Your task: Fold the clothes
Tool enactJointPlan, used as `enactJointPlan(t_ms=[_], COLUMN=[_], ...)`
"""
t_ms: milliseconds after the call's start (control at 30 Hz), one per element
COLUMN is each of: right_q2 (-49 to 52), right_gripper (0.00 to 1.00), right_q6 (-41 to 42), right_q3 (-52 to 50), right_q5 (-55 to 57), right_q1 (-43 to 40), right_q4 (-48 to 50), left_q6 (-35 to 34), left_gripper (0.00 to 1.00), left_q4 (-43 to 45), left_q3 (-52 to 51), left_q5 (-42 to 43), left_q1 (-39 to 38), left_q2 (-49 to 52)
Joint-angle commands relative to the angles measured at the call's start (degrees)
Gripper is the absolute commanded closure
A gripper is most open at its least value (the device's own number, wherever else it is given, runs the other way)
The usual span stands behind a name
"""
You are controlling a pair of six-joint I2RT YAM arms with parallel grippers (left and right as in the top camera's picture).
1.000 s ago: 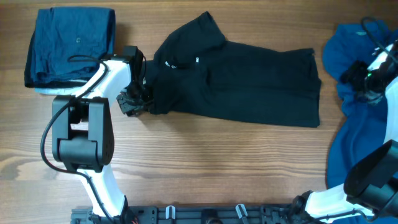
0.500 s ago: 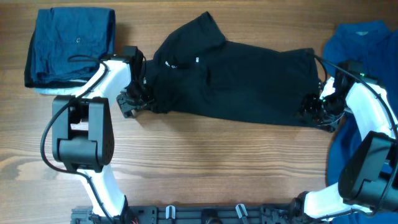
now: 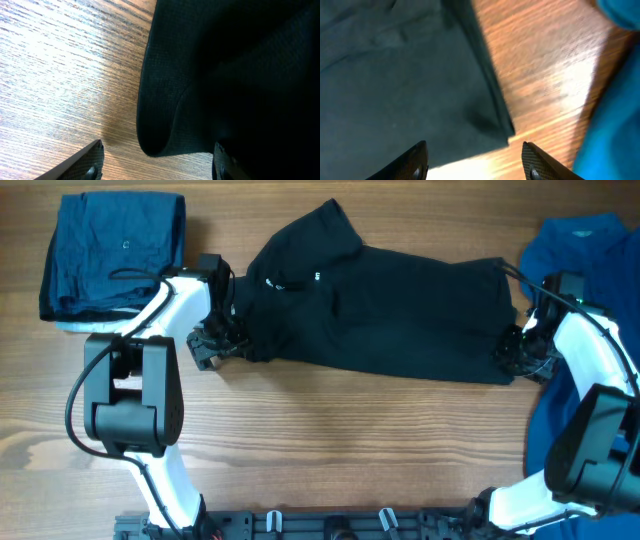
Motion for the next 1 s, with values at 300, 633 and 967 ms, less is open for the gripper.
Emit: enactJointPlan(t_ms=[300, 633, 967], right_q2=[5.44, 5.44, 5.44], right_gripper=[0.90, 0.94, 0.91], right_q6=[0.81, 1.11, 2.40], right_q3=[-4.22, -4.22, -4.22], right_q5=[2.19, 2.29, 2.25], right_q1=[0.13, 0.13, 0.13], right_q4=[4.50, 5.44, 5.64], left_q6=[-0.11, -0.17, -0.20], left_gripper=[0.30, 0.34, 0.75], left_q4=[0.61, 1.44, 5.14], left_q3=[-0.92, -0.94, -1.01], left_q5=[-0.04, -3.58, 0.72], left_q1=[0.11, 2.75, 4.46], left_q2=[0.59, 0.59, 0.61])
